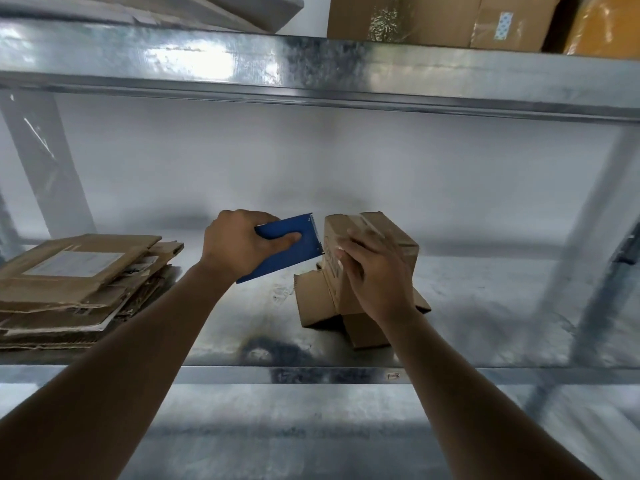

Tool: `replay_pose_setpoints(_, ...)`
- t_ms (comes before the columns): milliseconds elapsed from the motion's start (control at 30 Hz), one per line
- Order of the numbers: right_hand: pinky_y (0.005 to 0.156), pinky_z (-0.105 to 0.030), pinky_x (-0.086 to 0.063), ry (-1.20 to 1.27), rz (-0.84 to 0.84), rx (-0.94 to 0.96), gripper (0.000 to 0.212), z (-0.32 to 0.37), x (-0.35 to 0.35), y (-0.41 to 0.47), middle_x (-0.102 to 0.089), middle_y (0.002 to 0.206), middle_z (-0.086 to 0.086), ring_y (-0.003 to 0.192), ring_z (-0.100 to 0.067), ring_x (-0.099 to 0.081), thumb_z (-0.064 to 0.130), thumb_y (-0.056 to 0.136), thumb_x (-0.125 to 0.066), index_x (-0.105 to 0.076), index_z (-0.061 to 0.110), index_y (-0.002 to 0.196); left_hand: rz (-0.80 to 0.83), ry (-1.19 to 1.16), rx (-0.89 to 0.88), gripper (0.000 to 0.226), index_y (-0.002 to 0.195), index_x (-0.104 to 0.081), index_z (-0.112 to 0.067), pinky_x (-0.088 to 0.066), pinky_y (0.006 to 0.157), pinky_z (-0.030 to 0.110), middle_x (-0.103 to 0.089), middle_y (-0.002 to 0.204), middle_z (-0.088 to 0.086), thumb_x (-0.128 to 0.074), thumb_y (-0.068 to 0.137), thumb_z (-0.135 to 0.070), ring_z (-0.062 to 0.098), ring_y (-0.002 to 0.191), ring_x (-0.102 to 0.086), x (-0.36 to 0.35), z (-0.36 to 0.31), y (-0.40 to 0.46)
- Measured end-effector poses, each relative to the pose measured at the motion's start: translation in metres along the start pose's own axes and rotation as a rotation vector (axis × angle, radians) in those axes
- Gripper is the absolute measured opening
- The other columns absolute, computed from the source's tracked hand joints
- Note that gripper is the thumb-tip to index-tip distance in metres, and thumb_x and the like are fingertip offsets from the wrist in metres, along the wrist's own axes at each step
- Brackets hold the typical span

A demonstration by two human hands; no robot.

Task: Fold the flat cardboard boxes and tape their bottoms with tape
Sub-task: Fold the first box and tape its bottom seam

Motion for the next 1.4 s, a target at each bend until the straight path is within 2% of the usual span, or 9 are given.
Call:
replay_pose_setpoints(200, 0.111, -0.048, -0.046, -0.092, 0.143, 0.005, 0.045, -0.001, 0.003, -0.003, -0.065, 0.136, -0.002, 0.128, -0.026, -0.057, 0.041, 0.108, -0.037, -0.061, 0.025, 0.143, 0.030, -0.048, 0.052, 0.033, 0.098, -0.081, -0.040, -0.062, 0.067, 0.040, -0.074, 0.080, -0.020, -0.077, 0.079, -0.067, 0.008, 0.074, -0.069, -0.002, -0.004, 0.002)
replay_pose_setpoints(433, 0.115, -0.051, -0.040, -0.270, 0.139, -0.189, 0.049, 0.013, 0.015, 0.005, -0.058, 0.144, -0.006, 0.135, -0.029, -0.052, 0.055, 0.102, -0.047, -0.062, 0.023, 0.137, 0.034, -0.074, 0.090, 0.033, 0.099, -0.081, -0.040, -0.063, 0.066, 0.042, -0.075, 0.080, -0.018, -0.079, 0.078, -0.066, 0.008, 0.072, -0.070, 0.000, -0.005, -0.001)
replay_pose_setpoints(633, 0.118, -0.047, -0.037, -0.190, 0.218, -0.190, 0.035, 0.013, 0.029, 0.013, -0.061, 0.142, -0.006, 0.134, -0.029, -0.051, 0.023, 0.098, -0.059, -0.066, 0.014, 0.131, 0.016, -0.166, 0.059, 0.028, 0.097, -0.080, -0.041, -0.063, 0.069, 0.038, -0.076, 0.081, -0.020, -0.082, 0.078, -0.061, 0.003, 0.072, -0.071, 0.010, 0.001, 0.000)
replay_pose_setpoints(800, 0.118, -0.051, -0.036, -0.082, 0.327, -0.204, 0.054, 0.006, 0.047, 0.015, -0.058, 0.137, 0.001, 0.132, -0.027, -0.053, 0.000, 0.086, -0.059, -0.061, 0.020, 0.136, 0.042, -0.343, 0.013, 0.018, 0.096, -0.081, -0.036, -0.062, 0.069, 0.028, -0.077, 0.083, -0.023, -0.086, 0.080, -0.043, 0.002, 0.076, -0.074, 0.020, 0.001, 0.003)
replay_pose_setpoints(900, 0.113, -0.047, -0.034, -0.223, 0.457, -0.242, 0.073, 0.006, 0.059, 0.020, -0.041, 0.148, -0.004, 0.135, -0.027, -0.046, 0.013, 0.087, -0.063, -0.037, 0.023, 0.154, 0.045, -0.369, -0.002, 0.018, 0.097, -0.081, -0.033, -0.061, 0.067, 0.022, -0.076, 0.084, -0.024, -0.086, 0.081, -0.040, 0.004, 0.076, -0.074, 0.021, 0.002, 0.006)
replay_pose_setpoints(967, 0.109, -0.047, -0.039, -0.379, 0.493, -0.248, 0.066, 0.006, 0.057, 0.026, -0.039, 0.146, -0.011, 0.133, -0.031, -0.044, 0.037, 0.093, -0.064, -0.038, 0.021, 0.151, 0.052, -0.389, -0.009, 0.018, 0.098, -0.081, -0.032, -0.060, 0.066, 0.019, -0.076, 0.085, -0.024, -0.086, 0.081, -0.038, 0.003, 0.077, -0.074, 0.020, 0.000, 0.007)
replay_pose_setpoints(1067, 0.105, -0.044, -0.041, -0.539, 0.516, -0.324, 0.076, 0.003, 0.045, 0.034, -0.043, 0.139, -0.013, 0.126, -0.031, -0.045, 0.066, 0.087, -0.068, -0.046, 0.019, 0.143, 0.061, -0.417, -0.015, 0.018, 0.098, -0.082, -0.032, -0.060, 0.066, 0.019, -0.077, 0.085, -0.023, -0.087, 0.081, -0.036, 0.004, 0.077, -0.074, 0.018, 0.000, 0.006)
replay_pose_setpoints(1267, 0.114, -0.046, -0.032, -0.549, 0.566, -0.318, 0.049, 0.002, 0.030, 0.031, -0.050, 0.145, -0.003, 0.137, -0.032, -0.038, 0.036, 0.097, -0.067, -0.055, 0.023, 0.142, 0.127, -0.469, -0.033, 0.013, 0.096, -0.083, -0.028, -0.062, 0.066, 0.026, -0.079, 0.085, -0.014, -0.086, 0.083, -0.029, 0.009, 0.077, -0.076, 0.027, 0.006, 0.004)
replay_pose_setpoints(1400, 0.119, -0.045, -0.030, -0.407, 0.555, -0.234, 0.060, -0.007, 0.043, 0.032, -0.055, 0.145, 0.005, 0.139, -0.029, -0.039, 0.030, 0.093, -0.073, -0.049, 0.033, 0.149, 0.157, -0.547, -0.024, 0.014, 0.099, -0.083, -0.019, -0.064, 0.070, 0.034, -0.081, 0.088, -0.004, -0.084, 0.085, -0.022, 0.019, 0.080, -0.077, 0.034, 0.013, 0.004)
Point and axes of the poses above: each hand's wrist, its own y-axis towards the middle knuckle, its own x-axis out of the back of the hand, z = x × y, the point moved 1 cm from there along y, towards the middle knuckle
